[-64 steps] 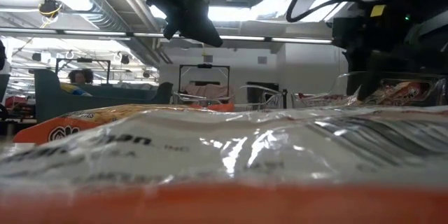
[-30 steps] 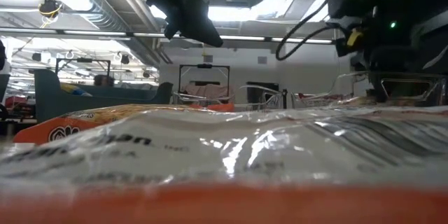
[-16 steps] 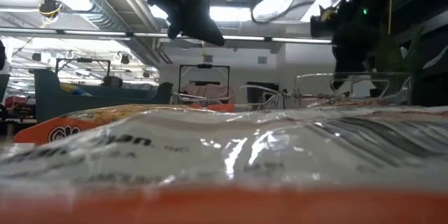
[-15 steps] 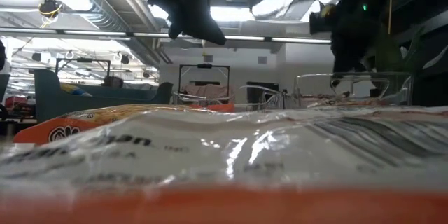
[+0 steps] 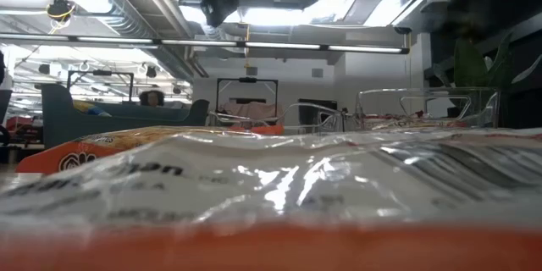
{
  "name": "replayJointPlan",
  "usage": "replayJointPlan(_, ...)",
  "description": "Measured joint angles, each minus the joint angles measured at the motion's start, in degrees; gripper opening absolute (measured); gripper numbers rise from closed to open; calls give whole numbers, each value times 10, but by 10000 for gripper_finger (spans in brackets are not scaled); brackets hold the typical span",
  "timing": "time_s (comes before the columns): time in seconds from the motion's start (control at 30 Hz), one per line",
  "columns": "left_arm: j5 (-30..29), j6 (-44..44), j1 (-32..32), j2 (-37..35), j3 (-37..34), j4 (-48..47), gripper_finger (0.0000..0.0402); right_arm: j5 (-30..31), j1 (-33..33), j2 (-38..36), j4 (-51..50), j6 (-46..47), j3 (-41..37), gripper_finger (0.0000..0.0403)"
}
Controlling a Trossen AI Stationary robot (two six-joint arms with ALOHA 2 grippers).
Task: Sort Maruchan noodles
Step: Put the red noodle pack into the right transparent bin
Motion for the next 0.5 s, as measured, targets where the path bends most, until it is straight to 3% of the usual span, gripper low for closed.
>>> replayJointPlan(0.13, 26, 7, 2, 25, 0, 44, 0, 97, 107, 0, -31, 234, 0, 0)
replayJointPlan(0.27, 70, 7, 32, 37, 0, 61, 0, 157, 211, 0, -42, 505, 0, 19)
replayJointPlan(0.4, 80, 5, 56, 44, 0, 71, 0, 229, 306, 10, -47, 745, 0, 86)
replayJointPlan(0.5, 78, 4, 61, 44, 0, 84, 0, 239, 357, 37, -63, 874, 0, 150)
